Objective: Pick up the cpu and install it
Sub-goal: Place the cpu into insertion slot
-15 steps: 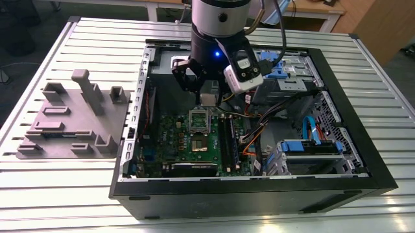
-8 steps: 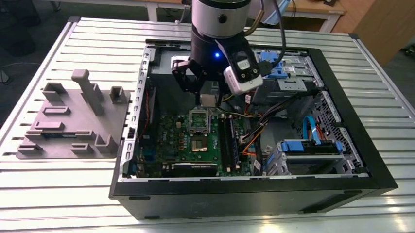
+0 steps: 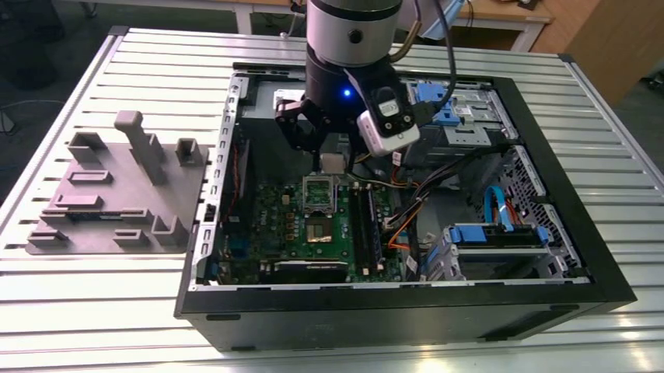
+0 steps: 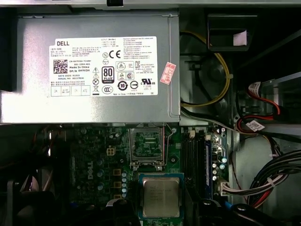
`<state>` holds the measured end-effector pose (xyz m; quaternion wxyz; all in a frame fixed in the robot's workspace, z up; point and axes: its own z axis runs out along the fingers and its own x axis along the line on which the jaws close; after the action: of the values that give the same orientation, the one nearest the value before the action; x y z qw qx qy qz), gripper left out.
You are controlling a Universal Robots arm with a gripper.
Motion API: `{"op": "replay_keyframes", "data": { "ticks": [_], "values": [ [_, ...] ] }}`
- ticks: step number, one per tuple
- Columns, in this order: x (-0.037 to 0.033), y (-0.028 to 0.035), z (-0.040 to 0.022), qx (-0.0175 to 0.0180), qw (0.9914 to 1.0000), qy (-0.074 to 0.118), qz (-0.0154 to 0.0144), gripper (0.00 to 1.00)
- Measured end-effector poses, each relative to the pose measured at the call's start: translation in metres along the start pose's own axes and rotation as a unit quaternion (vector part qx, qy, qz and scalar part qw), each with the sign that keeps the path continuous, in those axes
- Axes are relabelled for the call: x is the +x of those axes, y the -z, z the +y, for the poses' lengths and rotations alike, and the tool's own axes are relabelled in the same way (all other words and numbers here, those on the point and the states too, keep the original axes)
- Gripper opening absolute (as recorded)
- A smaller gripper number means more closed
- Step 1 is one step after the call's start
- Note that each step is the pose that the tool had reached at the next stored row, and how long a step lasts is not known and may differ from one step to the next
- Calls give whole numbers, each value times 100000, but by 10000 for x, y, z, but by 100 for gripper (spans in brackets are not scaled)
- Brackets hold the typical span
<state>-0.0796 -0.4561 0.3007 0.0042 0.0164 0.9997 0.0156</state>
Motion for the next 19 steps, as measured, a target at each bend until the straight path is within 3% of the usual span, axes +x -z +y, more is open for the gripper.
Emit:
{"op": "replay_keyframes", "data": {
  "ticks": [19],
  "values": [
    [0, -79, -18, 9, 100000, 44, 1, 47]
  ]
}}
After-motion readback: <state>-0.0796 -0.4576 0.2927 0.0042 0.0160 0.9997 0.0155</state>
